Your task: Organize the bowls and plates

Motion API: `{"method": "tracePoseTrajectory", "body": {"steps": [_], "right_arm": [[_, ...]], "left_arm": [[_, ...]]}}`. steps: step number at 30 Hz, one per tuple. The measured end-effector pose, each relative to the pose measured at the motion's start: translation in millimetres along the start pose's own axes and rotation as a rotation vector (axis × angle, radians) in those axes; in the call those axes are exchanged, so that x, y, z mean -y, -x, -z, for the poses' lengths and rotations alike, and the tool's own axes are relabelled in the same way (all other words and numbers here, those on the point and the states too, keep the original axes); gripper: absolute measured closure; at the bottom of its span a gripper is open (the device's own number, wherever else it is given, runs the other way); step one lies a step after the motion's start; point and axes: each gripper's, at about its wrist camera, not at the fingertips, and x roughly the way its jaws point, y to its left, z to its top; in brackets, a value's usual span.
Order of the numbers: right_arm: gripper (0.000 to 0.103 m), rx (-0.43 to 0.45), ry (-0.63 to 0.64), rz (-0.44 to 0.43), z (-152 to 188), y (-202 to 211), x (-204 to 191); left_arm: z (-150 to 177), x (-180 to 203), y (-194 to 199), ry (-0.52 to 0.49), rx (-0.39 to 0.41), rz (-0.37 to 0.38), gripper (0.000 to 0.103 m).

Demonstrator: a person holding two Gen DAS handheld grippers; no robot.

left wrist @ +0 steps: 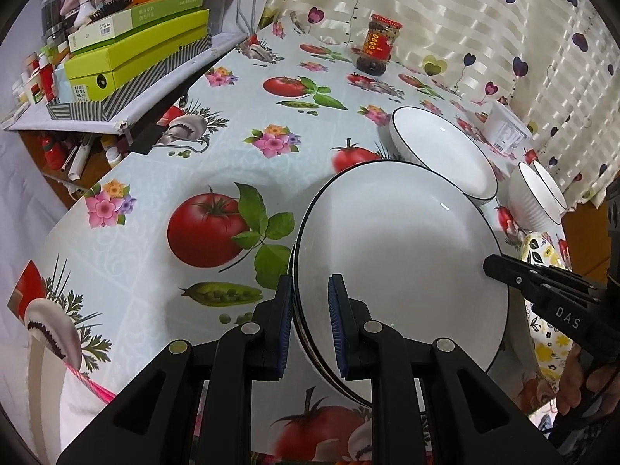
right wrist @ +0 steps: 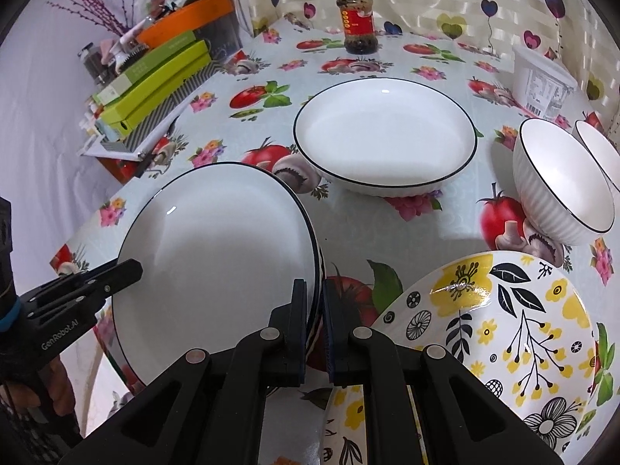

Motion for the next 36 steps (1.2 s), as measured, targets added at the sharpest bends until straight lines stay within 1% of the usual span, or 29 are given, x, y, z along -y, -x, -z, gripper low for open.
{"method": "tracePoseTrajectory", "body": {"steps": [4,10,18,28,34,36], "right_arm": [[0.095,0.005,0.008,0.011,1,0,-2],[0.094,0.008,0.02,0.028,1,0,-5],[0.091,0.014,0.017,0.032,3,-1,-4],[0.09,0.018,0.007,0.025,3,-3,-3],[0.086,0.037,0.009,0.014,0,2,-4],[0.081,0.055,0.015,0.004,-2,7,-5]], "left_arm": [[1,2,-1,-0.012,0.004,-0.017,0.084],[1,2,-1,-0.011,0.001,-0.019,0.084],[0,0,0,-0.009,0.005,-0.01,0.084],[0,-1,0,-0.005,0.011,0.005,0.084],[-7,-2,4,-0.008,0.024,0.024,0.082],[-11,-2,6,-0.015,0.037,0.045,0.082]]}}
